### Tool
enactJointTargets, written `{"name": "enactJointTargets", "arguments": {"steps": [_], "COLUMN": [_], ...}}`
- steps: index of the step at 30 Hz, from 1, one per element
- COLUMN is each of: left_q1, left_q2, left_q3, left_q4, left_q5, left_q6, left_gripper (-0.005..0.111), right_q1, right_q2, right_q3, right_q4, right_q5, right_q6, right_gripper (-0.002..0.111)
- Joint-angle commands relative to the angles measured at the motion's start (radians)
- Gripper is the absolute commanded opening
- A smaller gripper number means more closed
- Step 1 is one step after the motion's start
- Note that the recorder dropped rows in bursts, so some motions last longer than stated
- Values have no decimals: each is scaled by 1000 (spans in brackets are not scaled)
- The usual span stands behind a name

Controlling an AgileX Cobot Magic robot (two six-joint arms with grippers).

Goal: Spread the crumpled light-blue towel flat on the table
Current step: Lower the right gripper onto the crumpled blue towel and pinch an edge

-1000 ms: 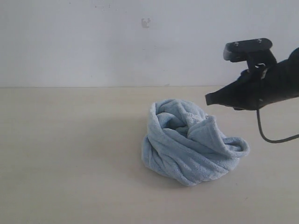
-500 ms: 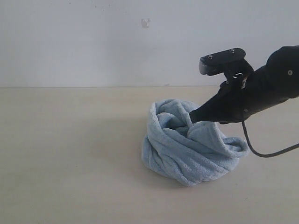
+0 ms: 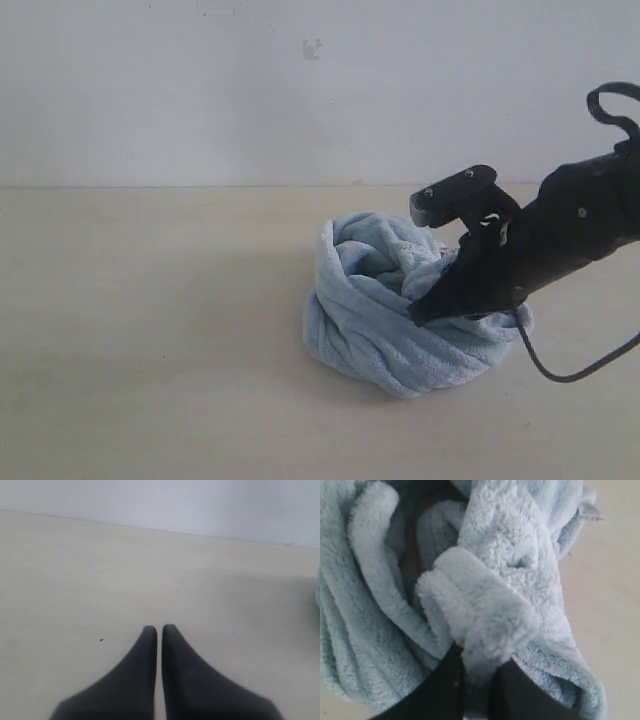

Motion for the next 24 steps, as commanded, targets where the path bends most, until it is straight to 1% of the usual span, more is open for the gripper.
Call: {"name": "enactJointTargets", "arguments": {"steps": [1, 4, 8, 10, 12, 15, 18, 21, 24], "left_q1": [-5, -5, -5, -5, -5, -5, -5, -5, -5], "left_q2": [-2, -2, -2, -2, -2, -2, -2, -2, -2], "left_q3": [-1, -1, -1, -1, -1, -1, -1, -1, -1], "left_q4": [1, 1, 1, 1, 1, 1, 1, 1, 1], "left_q5": [0, 0, 0, 0, 0, 0, 0, 0, 0], "left_q6": [1, 1, 1, 1, 1, 1, 1, 1, 1], "left_gripper": [4, 4, 4, 4, 4, 4, 4, 4, 4], "right_q1": [20, 54, 95, 98, 83, 43, 33, 35, 35], "right_q2": [-93, -209, -422, -522, -572, -564, -503, -449, -453], "right_q3": [-56, -97, -120, -92, -25, 88, 187, 197, 195], "right_q4": [21, 28, 57, 28, -36, -52, -52, -47, -1], "right_q5": [51, 81, 100, 53, -35, -96, -200, -200, -185], "right_q6": [-6, -11, 10, -20, -11, 17, 30, 37, 64], "right_gripper": [0, 0, 0, 0, 0, 0, 0, 0, 0]}}
